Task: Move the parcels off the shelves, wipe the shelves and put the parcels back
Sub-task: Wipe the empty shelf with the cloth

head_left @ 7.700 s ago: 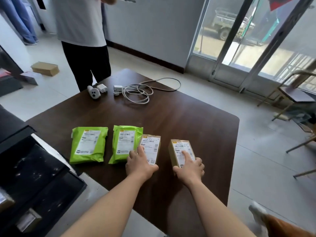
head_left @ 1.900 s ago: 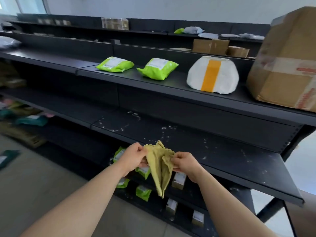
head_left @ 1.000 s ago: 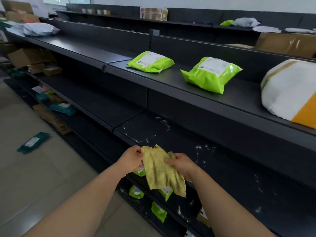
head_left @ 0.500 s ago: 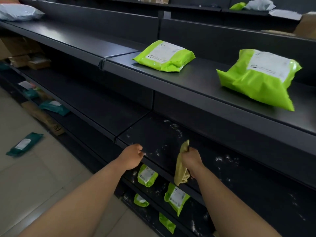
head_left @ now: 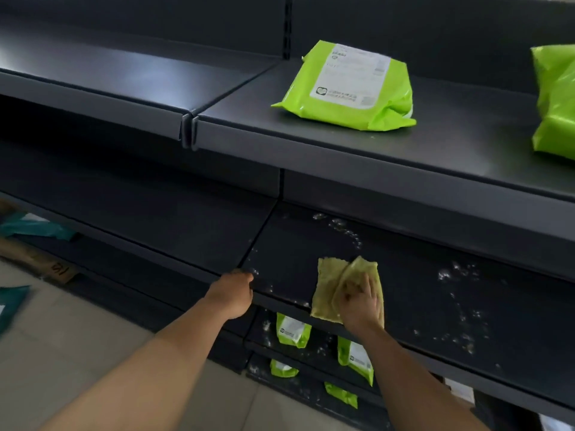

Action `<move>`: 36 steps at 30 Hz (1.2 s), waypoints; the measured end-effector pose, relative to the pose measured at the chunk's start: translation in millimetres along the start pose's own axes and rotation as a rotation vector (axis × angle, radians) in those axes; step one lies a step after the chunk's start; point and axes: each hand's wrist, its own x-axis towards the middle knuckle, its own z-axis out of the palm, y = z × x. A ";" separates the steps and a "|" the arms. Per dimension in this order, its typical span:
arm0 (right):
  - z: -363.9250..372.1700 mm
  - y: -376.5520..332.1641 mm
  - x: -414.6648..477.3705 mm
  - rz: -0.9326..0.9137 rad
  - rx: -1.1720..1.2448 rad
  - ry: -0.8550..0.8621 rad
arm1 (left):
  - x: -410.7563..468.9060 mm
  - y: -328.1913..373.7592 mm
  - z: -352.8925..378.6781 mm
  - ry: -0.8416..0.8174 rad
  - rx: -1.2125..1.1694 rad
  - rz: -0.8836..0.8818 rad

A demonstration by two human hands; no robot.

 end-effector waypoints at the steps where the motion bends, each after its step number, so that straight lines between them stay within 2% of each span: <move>1: 5.2 -4.6 2.4 -0.015 0.017 0.044 | 5.0 -6.3 -0.9 0.004 0.032 0.010; 3: 14.2 -11.2 6.5 -0.016 0.019 0.078 | 13.4 -18.3 -2.4 0.015 0.100 0.022; 7: 31.4 -21.3 24.2 0.009 -0.174 -0.019 | 33.7 -40.3 -5.8 0.063 0.172 0.047; 10: 32.7 -32.1 31.7 -0.087 -0.241 -0.014 | 38.7 -44.4 -5.2 0.065 0.176 0.065; 13: 46.8 -57.9 47.1 -0.235 -0.255 -0.042 | 47.2 -56.7 -1.3 0.089 0.151 0.077; 17: 59.9 -90.0 63.1 -0.333 -0.237 -0.076 | 53.5 -70.7 -3.1 0.141 0.104 0.110; 30: 72.1 -170.1 109.1 -0.443 -0.303 -0.291 | 63.9 -95.4 -3.0 0.244 0.030 0.118; 36: 73.0 -172.4 95.5 -0.554 -0.328 -0.304 | 66.3 -98.2 -3.3 0.232 -0.015 0.104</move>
